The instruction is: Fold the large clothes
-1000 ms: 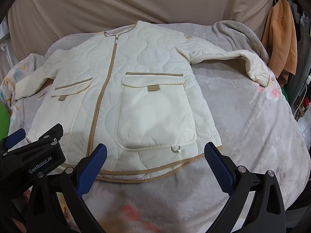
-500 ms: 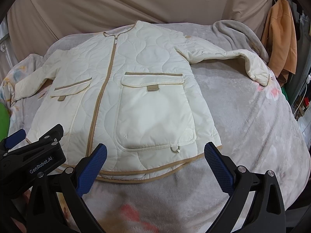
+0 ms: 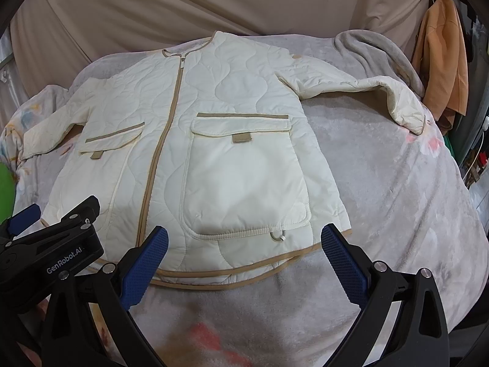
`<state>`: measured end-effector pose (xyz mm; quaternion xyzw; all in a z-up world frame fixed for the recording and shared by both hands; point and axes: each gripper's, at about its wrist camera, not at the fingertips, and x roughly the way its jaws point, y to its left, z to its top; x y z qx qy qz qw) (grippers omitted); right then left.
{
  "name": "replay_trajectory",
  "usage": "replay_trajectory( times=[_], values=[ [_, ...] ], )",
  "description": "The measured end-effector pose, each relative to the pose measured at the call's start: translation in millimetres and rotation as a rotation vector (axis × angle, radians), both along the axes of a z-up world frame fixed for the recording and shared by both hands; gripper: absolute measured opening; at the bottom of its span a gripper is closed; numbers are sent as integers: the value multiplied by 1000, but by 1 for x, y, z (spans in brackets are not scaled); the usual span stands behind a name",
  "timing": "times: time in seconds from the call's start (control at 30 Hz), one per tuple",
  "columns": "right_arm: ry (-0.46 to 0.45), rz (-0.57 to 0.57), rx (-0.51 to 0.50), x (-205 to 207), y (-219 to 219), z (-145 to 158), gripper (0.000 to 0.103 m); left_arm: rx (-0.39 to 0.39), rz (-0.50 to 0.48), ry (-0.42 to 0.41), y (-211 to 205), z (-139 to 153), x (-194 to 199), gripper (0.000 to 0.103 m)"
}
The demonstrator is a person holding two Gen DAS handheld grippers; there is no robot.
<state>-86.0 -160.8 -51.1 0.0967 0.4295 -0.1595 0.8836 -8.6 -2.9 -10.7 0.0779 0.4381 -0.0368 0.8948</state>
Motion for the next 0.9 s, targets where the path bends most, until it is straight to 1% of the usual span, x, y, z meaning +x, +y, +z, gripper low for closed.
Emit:
replay_trajectory(
  times=[0.9],
  values=[
    [-5, 4, 0, -2, 2, 0, 98, 1, 3, 0, 3, 1, -2, 98]
  ],
)
